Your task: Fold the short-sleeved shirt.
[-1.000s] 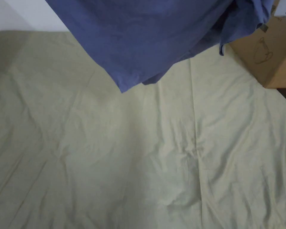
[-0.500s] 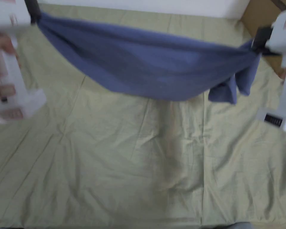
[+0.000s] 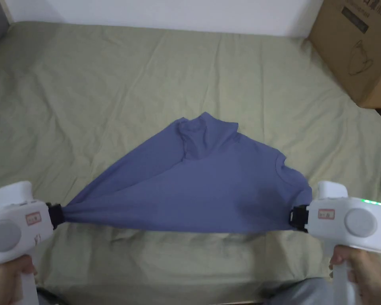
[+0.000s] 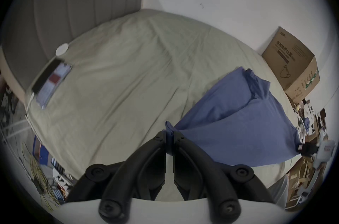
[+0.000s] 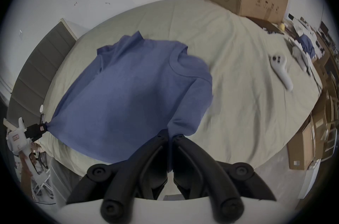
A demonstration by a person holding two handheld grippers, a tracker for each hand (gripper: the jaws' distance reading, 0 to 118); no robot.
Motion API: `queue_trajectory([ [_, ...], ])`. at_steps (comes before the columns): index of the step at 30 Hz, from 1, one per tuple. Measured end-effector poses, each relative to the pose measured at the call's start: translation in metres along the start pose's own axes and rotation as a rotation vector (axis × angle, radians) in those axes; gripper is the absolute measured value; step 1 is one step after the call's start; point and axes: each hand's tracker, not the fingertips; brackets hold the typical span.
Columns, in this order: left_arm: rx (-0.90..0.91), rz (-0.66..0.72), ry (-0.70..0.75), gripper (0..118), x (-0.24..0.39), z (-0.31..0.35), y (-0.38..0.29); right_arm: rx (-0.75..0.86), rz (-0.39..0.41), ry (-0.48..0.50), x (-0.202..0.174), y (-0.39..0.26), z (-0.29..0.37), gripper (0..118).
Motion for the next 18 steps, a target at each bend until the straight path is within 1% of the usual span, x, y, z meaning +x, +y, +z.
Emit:
queue_trajectory([
  [1, -0.005, 0.006, 0.007, 11, -0.001, 0.001, -0.004, -0.004, -0.002, 0.001, -0.001, -0.008, -0.001, 3],
  [2, -0.009, 0.008, 0.029, 19, -0.002, 0.001, -0.008, -0.007, -0.002, -0.001, -0.001, -0.013, -0.003, 3],
  [3, -0.010, 0.009, 0.083, 31, -0.003, 0.001, -0.011, -0.008, 0.001, -0.007, -0.002, -0.018, -0.005, 7],
  [4, -0.012, 0.016, 0.105, 57, -0.005, 0.002, -0.013, -0.007, 0.003, -0.013, -0.002, -0.020, -0.006, 27],
  [5, -0.013, 0.036, 0.088, 76, -0.010, 0.005, -0.010, -0.007, 0.005, -0.020, -0.002, -0.021, -0.005, 51],
  [6, -0.014, 0.068, 0.075, 89, -0.013, 0.008, -0.007, -0.011, 0.006, -0.027, -0.001, -0.018, -0.003, 83],
  [7, -0.008, 0.096, 0.050, 99, -0.015, 0.013, -0.003, -0.011, 0.006, -0.025, 0.001, -0.017, 0.001, 109],
  [8, 0.015, 0.104, 0.040, 102, -0.015, 0.020, 0.003, -0.003, 0.004, -0.022, 0.002, -0.014, 0.007, 114],
  [9, 0.053, 0.107, 0.032, 102, -0.018, 0.027, 0.011, 0.051, 0.008, -0.031, 0.001, -0.009, 0.016, 114],
  [12, 0.199, 0.052, 0.006, 102, -0.007, 0.053, 0.034, 0.221, 0.038, -0.047, -0.004, 0.010, 0.055, 114],
  [15, 0.342, 0.006, 0.003, 102, 0.011, 0.080, 0.055, 0.360, 0.070, -0.023, -0.013, 0.029, 0.089, 114],
  [18, 0.509, -0.061, -0.048, 103, 0.034, 0.107, 0.062, 0.527, 0.078, -0.018, -0.026, 0.040, 0.118, 114],
])
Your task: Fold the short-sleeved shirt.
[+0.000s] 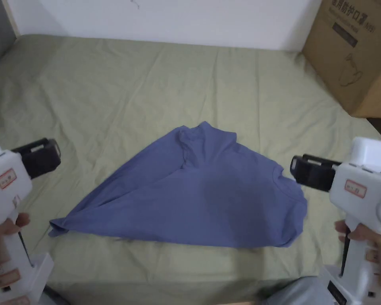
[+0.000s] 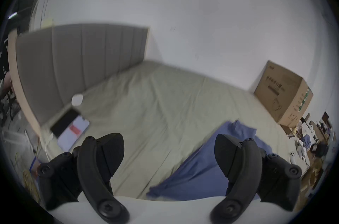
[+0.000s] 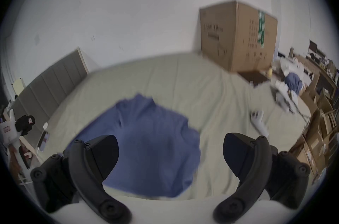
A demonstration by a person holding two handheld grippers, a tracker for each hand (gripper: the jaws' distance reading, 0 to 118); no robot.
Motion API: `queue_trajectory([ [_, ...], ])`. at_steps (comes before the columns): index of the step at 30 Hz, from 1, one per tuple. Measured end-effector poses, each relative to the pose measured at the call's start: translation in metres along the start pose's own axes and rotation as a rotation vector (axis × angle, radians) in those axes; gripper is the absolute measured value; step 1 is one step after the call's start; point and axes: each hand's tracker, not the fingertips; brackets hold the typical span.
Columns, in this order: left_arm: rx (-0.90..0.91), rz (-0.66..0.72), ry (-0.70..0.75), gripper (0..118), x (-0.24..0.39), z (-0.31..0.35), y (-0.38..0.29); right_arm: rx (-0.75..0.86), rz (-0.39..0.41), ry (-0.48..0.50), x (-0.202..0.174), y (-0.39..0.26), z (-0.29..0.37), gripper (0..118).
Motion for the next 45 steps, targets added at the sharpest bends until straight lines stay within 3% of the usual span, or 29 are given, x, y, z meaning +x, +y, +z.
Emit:
queue_trajectory([
  [5, 0.170, -0.120, -0.010, 106, 0.038, 0.021, 0.009, 0.209, 0.072, 0.001, -0.028, 0.019, 0.024, 117],
  [9, 0.177, -0.155, -0.043, 102, 0.057, 0.028, 0.003, 0.260, 0.121, 0.038, -0.049, 0.016, 0.028, 113],
  [11, 0.179, -0.172, -0.062, 72, 0.064, 0.030, -0.002, 0.276, 0.130, 0.058, -0.057, 0.012, 0.032, 87],
  [13, 0.177, -0.207, -0.061, 26, 0.071, 0.031, -0.009, 0.276, 0.129, 0.058, -0.065, 0.009, 0.033, 32],
  [14, 0.176, -0.220, -0.060, 13, 0.073, 0.031, -0.013, 0.274, 0.125, 0.058, -0.068, 0.007, 0.032, 18],
  [16, 0.171, -0.232, -0.071, 0, 0.074, 0.030, -0.018, 0.269, 0.108, 0.066, -0.072, 0.004, 0.030, 2],
  [19, 0.131, -0.211, -0.105, 0, 0.073, 0.027, -0.023, 0.241, 0.078, 0.082, -0.075, 0.000, 0.026, 0],
  [29, -0.024, -0.168, -0.098, 0, 0.050, 0.013, -0.011, 0.217, 0.095, 0.102, -0.078, -0.006, 0.023, 0],
  [30, -0.072, -0.154, -0.076, 1, 0.044, 0.007, -0.009, 0.213, 0.095, 0.104, -0.077, -0.006, 0.022, 0],
  [31, -0.164, -0.129, -0.052, 17, 0.038, -0.003, -0.007, 0.208, 0.096, 0.105, -0.076, -0.007, 0.020, 0],
  [34, -0.389, -0.108, -0.013, 104, 0.016, -0.032, -0.015, 0.191, 0.098, 0.101, -0.074, -0.010, 0.015, 0],
  [35, -0.419, -0.118, -0.002, 114, 0.011, -0.039, -0.024, 0.184, 0.099, 0.099, -0.074, -0.012, 0.013, 0],
  [39, -0.580, -0.166, 0.075, 115, -0.008, -0.063, -0.047, 0.147, 0.105, 0.093, -0.071, -0.019, 0.005, 0],
  [45, -0.742, -0.080, 0.099, 110, -0.026, -0.089, -0.081, 0.095, 0.098, 0.078, -0.067, -0.031, -0.004, 0],
])
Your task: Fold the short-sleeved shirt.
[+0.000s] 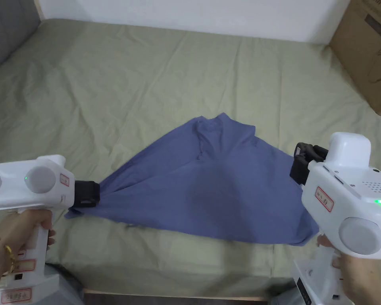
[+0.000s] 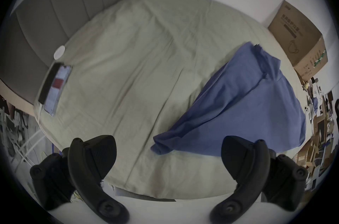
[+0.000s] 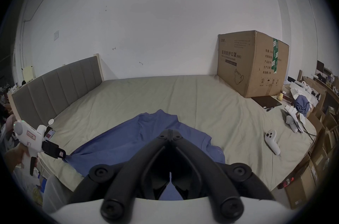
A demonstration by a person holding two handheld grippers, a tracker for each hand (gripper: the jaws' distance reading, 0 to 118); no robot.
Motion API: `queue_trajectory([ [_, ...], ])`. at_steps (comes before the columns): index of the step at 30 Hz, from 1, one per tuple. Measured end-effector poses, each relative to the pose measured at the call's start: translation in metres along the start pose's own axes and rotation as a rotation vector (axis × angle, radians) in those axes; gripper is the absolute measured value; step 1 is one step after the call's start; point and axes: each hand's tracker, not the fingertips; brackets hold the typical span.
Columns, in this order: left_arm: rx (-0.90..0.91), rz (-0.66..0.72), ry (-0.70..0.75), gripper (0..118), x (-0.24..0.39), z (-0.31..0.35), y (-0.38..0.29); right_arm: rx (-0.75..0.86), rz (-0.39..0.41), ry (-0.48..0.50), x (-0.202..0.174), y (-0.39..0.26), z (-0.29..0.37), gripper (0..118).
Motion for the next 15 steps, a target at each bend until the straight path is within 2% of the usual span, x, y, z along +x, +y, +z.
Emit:
queue_trajectory([
  [2, -0.009, -0.019, 0.013, 85, 0.002, -0.010, -0.002, -0.017, -0.001, -0.007, 0.002, -0.003, -0.003, 0],
  [3, -0.008, -0.031, 0.032, 70, 0.004, -0.013, -0.004, -0.023, -0.003, -0.010, 0.002, -0.004, -0.005, 0],
  [4, -0.025, -0.038, 0.041, 48, 0.005, -0.019, -0.005, -0.031, -0.006, -0.011, 0.002, -0.004, -0.006, 0],
  [5, -0.039, -0.041, 0.031, 36, 0.006, -0.024, -0.008, -0.036, -0.009, -0.014, 0.002, -0.005, -0.008, 0],
  [7, -0.053, -0.032, -0.019, 24, 0.006, -0.030, -0.014, -0.046, -0.011, -0.017, 0.002, -0.007, -0.012, 0],
  [9, -0.016, -0.056, 0.006, 21, 0.010, -0.028, -0.016, -0.057, -0.011, -0.018, 0.001, -0.009, -0.016, 0],
  [10, 0.005, -0.062, -0.017, 9, 0.010, -0.026, -0.016, -0.065, -0.011, -0.014, 0.001, -0.008, -0.018, 0],
  [11, 0.014, -0.057, -0.008, 5, 0.012, -0.024, -0.016, -0.074, -0.008, -0.010, 0.000, -0.008, -0.021, 0],
  [15, 0.148, -0.047, -0.017, 4, 0.013, -0.002, -0.021, -0.131, 0.061, 0.018, 0.000, 0.006, -0.040, 0],
])
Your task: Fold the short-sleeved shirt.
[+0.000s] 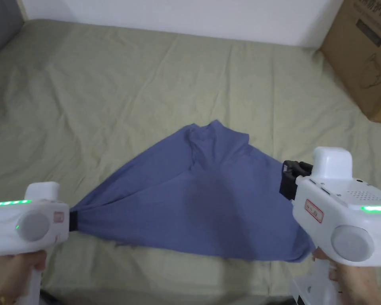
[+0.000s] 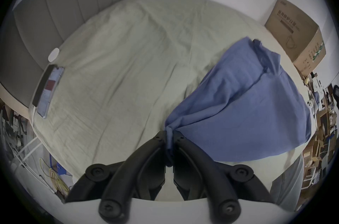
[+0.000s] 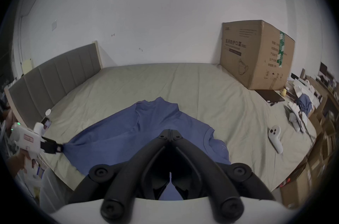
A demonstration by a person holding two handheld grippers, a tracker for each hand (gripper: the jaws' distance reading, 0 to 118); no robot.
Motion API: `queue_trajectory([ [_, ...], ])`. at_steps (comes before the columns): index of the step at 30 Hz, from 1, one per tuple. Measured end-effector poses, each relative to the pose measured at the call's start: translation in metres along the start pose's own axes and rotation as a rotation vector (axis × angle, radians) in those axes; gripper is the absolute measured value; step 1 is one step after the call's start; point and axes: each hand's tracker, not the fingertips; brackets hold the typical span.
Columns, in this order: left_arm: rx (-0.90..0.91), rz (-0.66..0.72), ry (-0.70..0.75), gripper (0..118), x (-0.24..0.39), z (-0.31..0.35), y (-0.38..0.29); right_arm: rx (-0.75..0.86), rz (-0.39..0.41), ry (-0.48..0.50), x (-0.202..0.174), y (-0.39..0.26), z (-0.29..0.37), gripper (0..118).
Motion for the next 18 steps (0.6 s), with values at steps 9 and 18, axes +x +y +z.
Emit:
queue_trajectory([
  [9, 0.139, 0.115, -0.069, 4, -0.004, 0.039, 0.003, -0.204, 0.230, 0.084, 0.005, 0.097, -0.117, 115],
  [18, 0.097, 0.172, -0.045, 4, -0.003, 0.027, 0.006, -0.635, 0.214, -0.036, 0.024, 0.107, -0.304, 117],
])
